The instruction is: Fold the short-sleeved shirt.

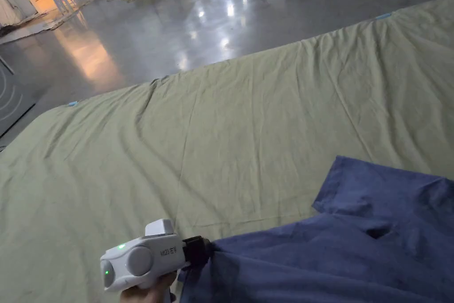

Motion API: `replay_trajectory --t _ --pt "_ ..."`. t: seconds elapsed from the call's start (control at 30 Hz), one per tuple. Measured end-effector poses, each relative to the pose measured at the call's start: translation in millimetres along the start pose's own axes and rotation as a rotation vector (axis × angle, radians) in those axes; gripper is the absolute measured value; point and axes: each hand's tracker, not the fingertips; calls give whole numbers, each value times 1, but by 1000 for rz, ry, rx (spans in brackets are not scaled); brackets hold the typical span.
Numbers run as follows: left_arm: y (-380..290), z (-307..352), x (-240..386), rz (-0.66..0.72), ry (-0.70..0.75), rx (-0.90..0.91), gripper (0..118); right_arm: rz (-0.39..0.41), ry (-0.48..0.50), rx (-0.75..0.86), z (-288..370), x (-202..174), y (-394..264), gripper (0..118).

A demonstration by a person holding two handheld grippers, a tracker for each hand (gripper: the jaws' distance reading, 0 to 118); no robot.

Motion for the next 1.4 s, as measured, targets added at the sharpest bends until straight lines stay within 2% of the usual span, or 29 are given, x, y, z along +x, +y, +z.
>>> replay_trajectory --t 0.07,0.13,0.17,0.2,0.27,0.33,0.4,0.43,0.47,0.5,0.53,0.57,0.6,0.67,0.77,0.8,0.87,0.93,1.0,1.07,1.1,1.13,1.17,1.2,1.27,1.33,1.4 --pt "1 5 10 -32 20 -12 7 -2 2 -5 0 2 -2 1" --pt "-3 8 25 -14 -60 -43 7 -6 4 -9 -2 4 -4 1" --pt "-7 5 38 -65 17 -55 7 -11 3 -13 -3 5 -4 1" --pt "-11 -2 48 -166 54 -58 7 -16 4 -15 -4 5 -4 1" --pt "-13 -14 61 -266 124 -84 7 -13 15 -14 -8 9 1 1" --pt "-6 -16 66 -283 139 -120 7 16 32 3 -14 14 14 1" --pt "2 -16 64 -271 118 -157 7 7 26 20 -31 23 44 2" --pt "5 -16 61 -247 105 -169 7 -25 29 33 -40 29 60 11" --pt "7 -17 58 -210 88 -181 7 -66 41 45 -52 36 78 32" --pt "10 -19 51 -184 76 -185 7 -89 43 59 -65 41 95 63" --pt "12 -20 47 -163 60 -193 7 -81 42 46 -81 47 114 82" --pt "14 -21 45 -151 48 -202 7 -63 34 14 -101 51 135 94" --pt "16 -21 43 -139 40 -209 7 -41 23 -35 -118 53 152 98" --pt "21 -24 37 -116 23 -233 7 23 2 -112 -162 57 182 98" --pt "28 -26 35 -92 11 -268 7 47 10 -193 -225 66 208 97" --pt "30 -27 35 -89 7 -280 7 44 10 -232 -246 70 213 93" --pt "32 -29 36 -96 6 -295 7 21 -25 -295 -284 78 217 80" --pt "30 -30 39 -108 13 -298 7 33 -59 -324 -309 80 216 62" --pt "27 -29 39 -120 18 -284 7 61 -49 -322 -323 79 207 56" --pt "27 -28 40 -118 19 -280 7 128 -25 -366 -329 67 195 44" --pt "26 -28 40 -118 19 -279 7 177 -4 -392 -331 60 187 29" --pt "26 -28 40 -120 21 -279 7 233 -27 -392 -336 55 179 3" --pt "25 -28 42 -125 25 -276 7 291 -77 -331 -332 49 177 2" --pt "24 -28 44 -133 33 -270 7 285 -59 -331 -333 49 179 2" --pt "18 -25 48 -154 54 -243 7 144 -16 -360 -330 59 185 2" --pt "12 -20 50 -182 62 -205 7 -14 7 -323 -313 71 185 2" --pt "-2 1 44 -275 11 -80 7 -46 -8 -90 -269 73 187 2"
